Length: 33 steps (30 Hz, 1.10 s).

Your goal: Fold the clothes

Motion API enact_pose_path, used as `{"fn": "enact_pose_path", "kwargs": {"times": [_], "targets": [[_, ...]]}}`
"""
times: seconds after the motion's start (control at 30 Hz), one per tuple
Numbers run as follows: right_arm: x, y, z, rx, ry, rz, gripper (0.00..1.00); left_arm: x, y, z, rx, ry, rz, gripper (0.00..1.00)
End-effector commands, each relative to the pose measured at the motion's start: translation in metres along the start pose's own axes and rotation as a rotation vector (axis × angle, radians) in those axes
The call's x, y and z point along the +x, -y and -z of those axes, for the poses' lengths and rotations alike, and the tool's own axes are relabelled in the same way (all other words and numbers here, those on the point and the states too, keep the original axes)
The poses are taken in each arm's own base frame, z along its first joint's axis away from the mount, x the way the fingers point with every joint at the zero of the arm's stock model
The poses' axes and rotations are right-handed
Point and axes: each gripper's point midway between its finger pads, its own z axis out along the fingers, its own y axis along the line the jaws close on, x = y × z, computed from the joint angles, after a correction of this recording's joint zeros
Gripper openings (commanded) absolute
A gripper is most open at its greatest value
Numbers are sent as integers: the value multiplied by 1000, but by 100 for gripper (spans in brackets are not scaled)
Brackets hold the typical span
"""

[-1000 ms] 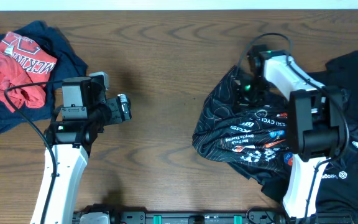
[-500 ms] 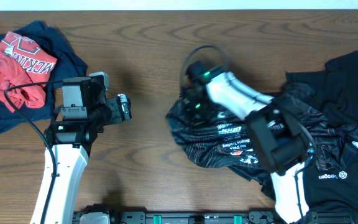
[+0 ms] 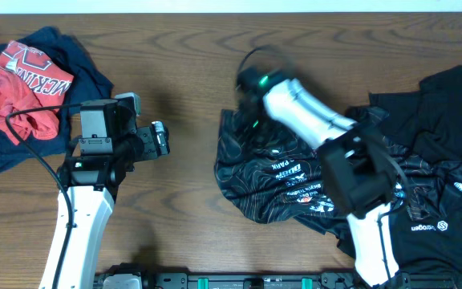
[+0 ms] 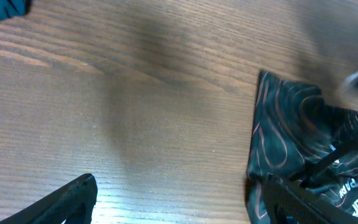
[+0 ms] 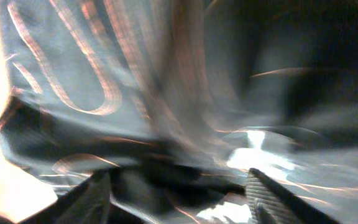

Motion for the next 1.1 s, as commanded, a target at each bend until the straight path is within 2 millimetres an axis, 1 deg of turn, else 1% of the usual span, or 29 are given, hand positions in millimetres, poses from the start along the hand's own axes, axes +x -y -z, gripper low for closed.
{"fn": "enact_pose_path", "kwargs": {"times": [0.0, 0.03, 0.07, 0.1, 0.13, 0.17, 0.2, 0.23, 0.3, 0.43, 0.47, 0.53, 0.57, 0.6, 0.63, 0.7, 0.73, 0.77, 0.8, 0.83, 0.87, 0.93, 1.0, 1.07], "targets": [[-33, 53, 58, 31, 135, -143, 51, -3, -1, 0, -5, 3, 12, 86], [-36, 67, 71, 22, 152, -174, 48, -3, -2, 0, -5, 3, 12, 86], [-37, 79, 81, 17, 162, -195, 48, -3, -2, 0, -5, 3, 12, 86], [-37, 89, 90, 8, 168, -207, 52, -3, -2, 0, -6, 3, 12, 86], [-35, 98, 99, -18, 172, -193, 55, -4, -2, 0, -5, 3, 12, 86], [-32, 104, 106, -37, 170, -173, 58, -4, -2, 0, -5, 4, 12, 86], [-27, 115, 113, -38, 161, -181, 62, -4, -2, 0, -6, 5, 12, 86], [-23, 122, 117, -29, 152, -198, 63, -4, -1, 0, -5, 7, 12, 86], [-11, 149, 122, 20, 129, -284, 61, -6, -1, 0, -4, 12, 11, 86], [7, 198, 129, 23, 117, -468, 47, -7, -1, 0, -2, 17, 10, 86], [11, 208, 130, 5, 115, -498, 39, -7, -1, 0, -2, 17, 10, 86], [24, 227, 134, -43, 103, -564, 27, -6, -1, 0, -3, 14, 11, 86], [31, 235, 135, -59, 96, -588, 22, -6, -1, 0, -3, 14, 11, 86], [38, 244, 136, -66, 88, -616, 23, -6, -1, 0, -3, 14, 11, 86], [46, 255, 136, -75, 77, -650, 28, -6, -1, 0, -3, 14, 10, 86], [59, 271, 135, -88, 65, -687, 33, -7, -1, 0, -2, 18, 10, 86], [65, 278, 133, -93, 60, -700, 35, -7, -1, 0, -2, 19, 10, 86], [70, 284, 132, -100, 53, -720, 33, -7, -1, 0, -2, 19, 10, 86], [76, 291, 129, -107, 45, -736, 32, -7, -1, 0, -2, 18, 9, 86], [83, 299, 124, -116, 39, -756, 28, -7, -1, 0, -2, 18, 9, 86], [86, 303, 121, -122, 35, -769, 26, -7, -1, 0, -2, 17, 10, 86], [95, 312, 111, -134, 19, -798, 16, -7, -1, 0, -2, 18, 10, 86], [101, 317, 99, -153, 7, -819, 1, -7, -1, 0, -2, 18, 10, 86], [103, 319, 82, -183, 2, -834, 1, -7, -1, 0, -2, 18, 10, 86]]}}
